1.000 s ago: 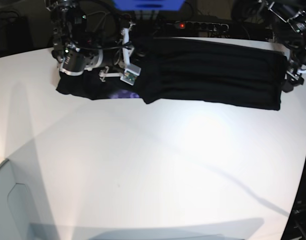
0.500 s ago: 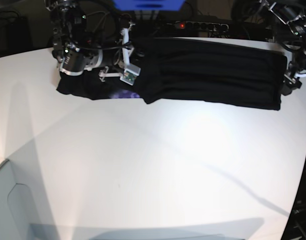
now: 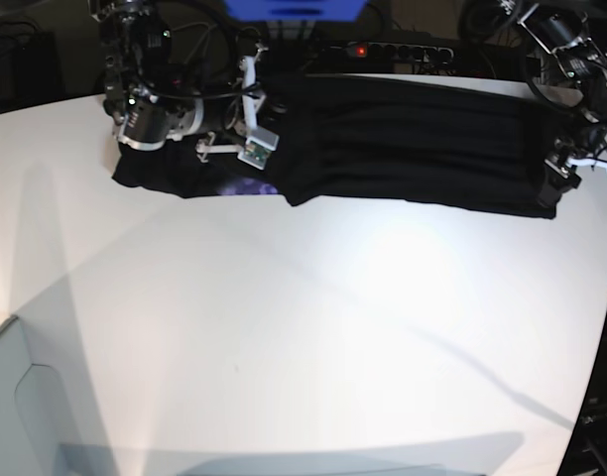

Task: Fold the T-shirt properly
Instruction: 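Grasp the band's end with the left gripper and lift it slightly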

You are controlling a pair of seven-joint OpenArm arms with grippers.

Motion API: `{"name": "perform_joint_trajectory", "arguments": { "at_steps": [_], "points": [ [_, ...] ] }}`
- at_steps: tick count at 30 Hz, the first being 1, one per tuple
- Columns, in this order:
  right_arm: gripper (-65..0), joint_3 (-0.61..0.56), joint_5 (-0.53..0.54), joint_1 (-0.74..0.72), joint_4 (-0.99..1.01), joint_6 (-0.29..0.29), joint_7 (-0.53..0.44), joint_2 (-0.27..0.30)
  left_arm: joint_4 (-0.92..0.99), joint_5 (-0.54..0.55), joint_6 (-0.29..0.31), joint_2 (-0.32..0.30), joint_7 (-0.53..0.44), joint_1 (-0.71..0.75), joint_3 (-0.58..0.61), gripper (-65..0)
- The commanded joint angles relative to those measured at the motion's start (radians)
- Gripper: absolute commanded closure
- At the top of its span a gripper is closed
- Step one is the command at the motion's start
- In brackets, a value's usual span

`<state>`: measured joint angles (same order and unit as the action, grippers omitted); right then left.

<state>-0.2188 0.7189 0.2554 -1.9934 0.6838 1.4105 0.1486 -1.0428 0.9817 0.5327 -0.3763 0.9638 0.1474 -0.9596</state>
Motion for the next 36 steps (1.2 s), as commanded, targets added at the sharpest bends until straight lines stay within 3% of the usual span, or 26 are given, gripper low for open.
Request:
{"name": "perform_joint_trajectory", "arguments": {
  "at_steps": [1, 12, 28, 31, 36],
  "points": [
    [-10.6, 0.002, 0.021, -0.005, -0.014, 0.014, -0.014, -0.004, 0.006, -0.066, -0.027, 0.003, 0.091, 0.019, 0.011, -62.3],
    [-10.6, 0.002, 0.021, -0.005, -0.014, 0.014, -0.014, -0.004, -0.004, -0.066, -0.027, -0.002, 0.091, 0.108, 0.012, -62.3],
    [-10.6, 0.002, 0.021, -0.005, -0.014, 0.014, -0.014, -0.005, -0.004, -0.066, -0.027, 0.000, 0.079, 0.099, 0.064, -61.7],
    [-10.6, 0.002, 0.021, -0.005, -0.014, 0.014, -0.014, -0.005, -0.004, -0.066, -0.027, 0.001, 0.079, 0.099, 0.064, -52.1],
    [-10.6, 0.002, 0.021, -0.005, -0.014, 0.014, -0.014, -0.005, -0.004, -0.066, -0.027, 0.003, 0.077, 0.097, 0.060, -19.7]
  ]
}}
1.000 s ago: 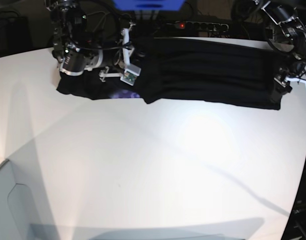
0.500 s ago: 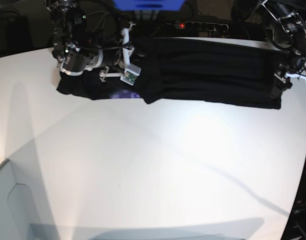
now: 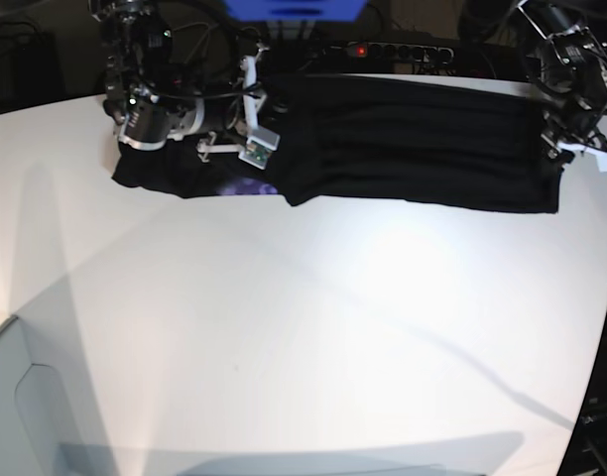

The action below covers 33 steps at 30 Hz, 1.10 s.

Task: Fold the T-shirt properly
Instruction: 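Grasp the band's end with the left gripper and lift it slightly, then carry the band's end with the left gripper toward the right gripper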

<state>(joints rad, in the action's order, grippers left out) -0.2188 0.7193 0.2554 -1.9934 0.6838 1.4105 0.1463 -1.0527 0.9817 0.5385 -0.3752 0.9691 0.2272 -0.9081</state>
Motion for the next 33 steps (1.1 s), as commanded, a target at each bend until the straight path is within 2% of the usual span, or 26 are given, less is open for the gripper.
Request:
{"name": "perform_joint_trajectory", "arguments": {
  "at_steps": [1, 3, 4, 8, 11, 15, 26, 30, 33],
  "points": [
    [-10.6, 0.002, 0.021, -0.005, -0.014, 0.014, -0.014, -0.003, 0.005, -0.066, -0.033, 0.002, 0.072, 0.014, 0.008, -12.4],
    [-10.6, 0.002, 0.021, -0.005, -0.014, 0.014, -0.014, -0.003, 0.005, -0.066, -0.033, 0.002, 0.072, 0.001, 0.010, -2.5],
    [-10.6, 0.002, 0.021, -0.005, -0.014, 0.014, -0.014, -0.003, 0.005, -0.066, -0.033, 0.002, 0.073, -0.001, 0.010, -0.2],
    [-10.6, 0.003, 0.021, -0.008, -0.014, 0.014, -0.014, -0.004, 0.004, -0.059, -0.033, -0.003, 0.073, -0.002, 0.007, -0.4],
    [-10.6, 0.046, 0.023, -0.018, -0.014, 0.014, -0.014, -0.004, -0.030, -0.057, -0.027, 0.000, 0.073, -0.001, 0.007, -0.4],
    [-10.6, 0.132, 0.023, -0.024, -0.014, 0.014, -0.014, -0.004, -0.160, -0.057, -0.024, 0.011, 0.075, 0.027, 0.007, -0.4],
    [-10.6, 0.276, 0.021, -0.024, 0.075, 0.014, -0.014, 0.000, -0.562, -0.057, -0.022, 0.112, 0.090, 0.105, 0.014, -0.3],
    [-10.6, 0.296, 0.021, -0.024, 0.119, 0.014, -0.014, 0.000, -0.677, -0.056, -0.022, 0.127, 0.179, 0.103, 0.014, -0.3],
    [-10.6, 0.312, 0.021, -0.026, 0.133, 0.014, -0.014, 0.000, -0.754, -0.056, -0.022, 0.147, 0.233, 0.087, 0.068, -0.3]
  ]
}}
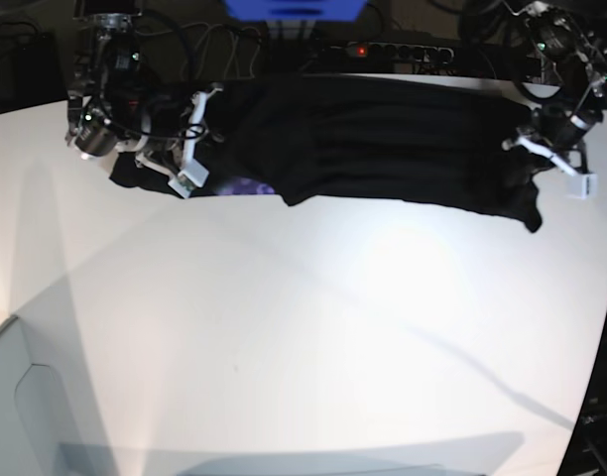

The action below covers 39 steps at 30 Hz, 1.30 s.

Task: Fold the T-shirt properly
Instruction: 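Carry the band's end with the left gripper toward the right gripper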

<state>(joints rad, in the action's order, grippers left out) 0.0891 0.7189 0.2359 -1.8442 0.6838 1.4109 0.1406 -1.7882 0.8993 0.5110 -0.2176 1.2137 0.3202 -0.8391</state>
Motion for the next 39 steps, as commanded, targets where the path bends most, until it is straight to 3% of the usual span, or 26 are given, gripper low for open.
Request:
{"name": "perform_joint_trajectory", "arguments": {
  "at_steps": [1, 10, 20, 39],
  "points": [
    [-10.6, 0.005, 0.021, -0.007, -0.013, 0.014, -0.015, 0.006, -0.035, 0.027, 0.005, -0.006, -0.005, -0.008, 0.014, -0.3],
    [-10.6, 0.005, 0.021, -0.020, -0.012, 0.014, -0.015, 0.004, -0.057, 0.019, -0.005, -0.001, -0.018, -0.043, 0.295, -0.3],
    [-10.6, 0.005, 0.021, -0.020, -0.012, 0.014, -0.015, 0.001, -0.060, 0.019, -0.005, 0.051, -0.005, -0.108, 0.421, -0.3],
    [-10.6, 0.005, 0.021, -0.036, -0.010, 0.014, -0.015, -0.012, 0.080, 0.014, -0.007, 0.042, -0.007, -0.217, 0.785, -0.8]
  ]
}}
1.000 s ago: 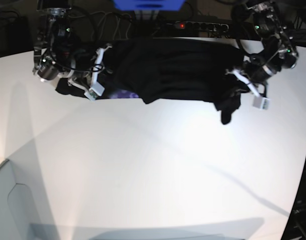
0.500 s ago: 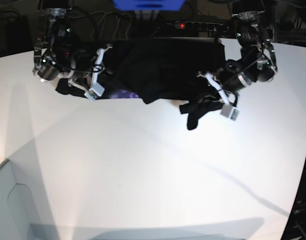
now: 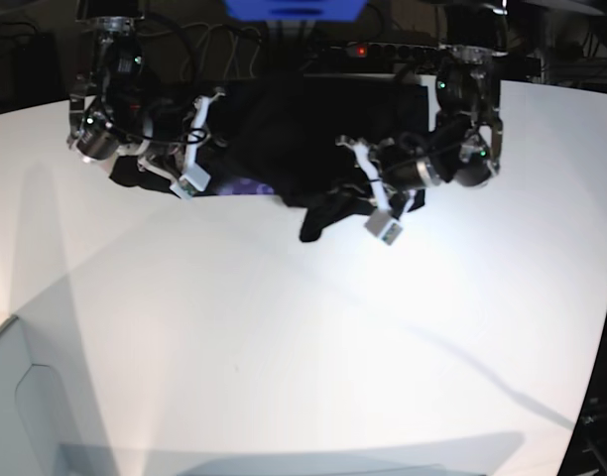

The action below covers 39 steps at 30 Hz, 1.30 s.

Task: Fold the T-shirt properly
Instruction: 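Carry the band's end with the left gripper toward the right gripper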

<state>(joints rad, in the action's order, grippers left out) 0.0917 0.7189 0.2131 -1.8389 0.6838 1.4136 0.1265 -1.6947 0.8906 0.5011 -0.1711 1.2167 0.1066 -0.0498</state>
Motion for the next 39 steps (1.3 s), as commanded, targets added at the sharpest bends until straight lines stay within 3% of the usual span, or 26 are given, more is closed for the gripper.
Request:
{"name": "perform_joint_trajectory", "arguments": {
  "at_steps": [1, 10, 15, 18, 24, 27, 31, 39],
  "points": [
    [-10.6, 0.003, 0.021, -0.014, -0.015, 0.014, -0.017, 0.002, 0.005, 0.023, 0.003, -0.005, -0.011, -0.011, 0.017, -0.7],
    [-10.6, 0.003, 0.021, -0.019, -0.015, 0.014, -0.017, 0.002, 0.115, 0.023, 0.003, -0.005, -0.019, -0.035, 0.130, -0.8],
    [-10.6, 0.003, 0.021, -0.019, -0.015, 0.014, -0.017, 0.002, 0.147, 0.023, 0.003, -0.005, -0.021, -0.037, 0.136, -2.2],
    [-10.6, 0.003, 0.021, -0.019, -0.015, 0.014, -0.017, 0.002, 0.147, 0.023, 0.003, -0.006, -0.021, -0.037, 0.133, -10.8],
    [-10.6, 0.003, 0.021, -0.020, -0.015, 0.014, -0.017, 0.002, 0.135, 0.034, 0.003, -0.020, -0.021, -0.034, 0.127, -40.5],
    [-10.6, 0.003, 0.021, -0.020, -0.015, 0.014, -0.017, 0.002, 0.133, 0.035, 0.011, -0.023, -0.021, -0.034, 0.126, -51.9],
    [-10.6, 0.003, 0.021, -0.020, -0.015, 0.014, -0.017, 0.002, 0.133, 0.109, 0.012, -0.026, -0.021, -0.034, 0.104, -57.4],
    [-10.8, 0.003, 0.021, -0.033, -0.015, 0.014, -0.017, 0.002, 0.133, 0.336, 0.011, -0.046, -0.008, -0.049, 0.051, -57.3]
  ]
}}
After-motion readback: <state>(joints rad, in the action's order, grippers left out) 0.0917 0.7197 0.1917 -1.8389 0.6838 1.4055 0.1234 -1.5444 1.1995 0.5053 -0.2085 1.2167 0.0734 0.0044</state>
